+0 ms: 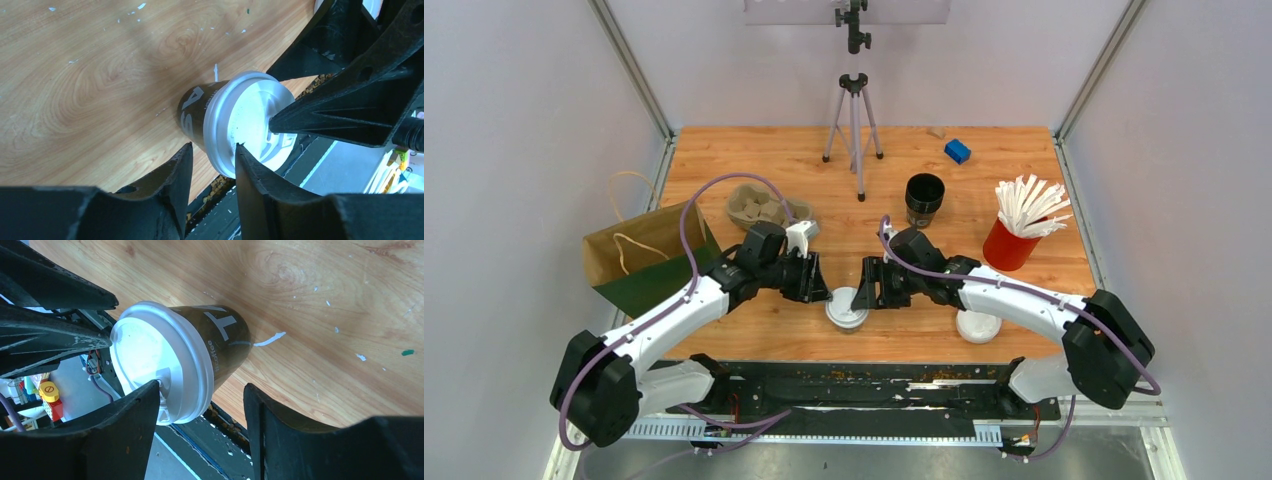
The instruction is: Pack the takeout coffee
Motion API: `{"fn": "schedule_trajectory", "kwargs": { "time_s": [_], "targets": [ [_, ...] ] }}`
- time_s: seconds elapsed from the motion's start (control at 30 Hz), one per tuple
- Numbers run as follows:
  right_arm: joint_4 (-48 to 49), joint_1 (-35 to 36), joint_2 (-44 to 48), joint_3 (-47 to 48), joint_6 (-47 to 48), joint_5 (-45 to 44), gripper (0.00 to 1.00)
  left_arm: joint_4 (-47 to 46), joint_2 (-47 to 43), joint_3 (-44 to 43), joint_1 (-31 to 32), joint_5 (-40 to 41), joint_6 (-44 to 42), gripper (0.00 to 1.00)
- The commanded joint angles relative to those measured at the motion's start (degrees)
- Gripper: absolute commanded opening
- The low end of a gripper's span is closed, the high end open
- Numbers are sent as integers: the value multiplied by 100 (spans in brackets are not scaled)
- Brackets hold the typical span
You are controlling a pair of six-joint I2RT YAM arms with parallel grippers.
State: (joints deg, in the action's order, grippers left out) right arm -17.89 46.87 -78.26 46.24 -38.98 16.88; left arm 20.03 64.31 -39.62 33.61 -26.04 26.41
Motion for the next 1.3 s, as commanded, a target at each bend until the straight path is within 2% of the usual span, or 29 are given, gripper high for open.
{"fn": "schedule_trajectory", "kwargs": {
  "time_s": [0.0,0.13,0.43,0.77,1.0,1.1,1.27],
  "targets": [
    [389,41,-49,-75,-71,-53,61,-187,50,152,-112,-13,-161,42],
    [433,40,-54,-185,-67,-61,59,-293,57,366,-152,-40,-155,37],
    [512,41,18,-476,-87,-115,58,-189,84,553,-164,119,-228,35],
    [652,37,21,-750,-123,-115,58,-689,69,1160,-161,199,212,33],
    [524,34,103,-423,-8,-54,58,-891,-76,658,-161,-125,435,39],
    [139,32,130,-51,145,-112,63,-829,-83,399,-161,-234,483,44],
    [-419,34,368,381,381,-325,77,-299,-216,-216,-161,-9,294,47]
  ]
}}
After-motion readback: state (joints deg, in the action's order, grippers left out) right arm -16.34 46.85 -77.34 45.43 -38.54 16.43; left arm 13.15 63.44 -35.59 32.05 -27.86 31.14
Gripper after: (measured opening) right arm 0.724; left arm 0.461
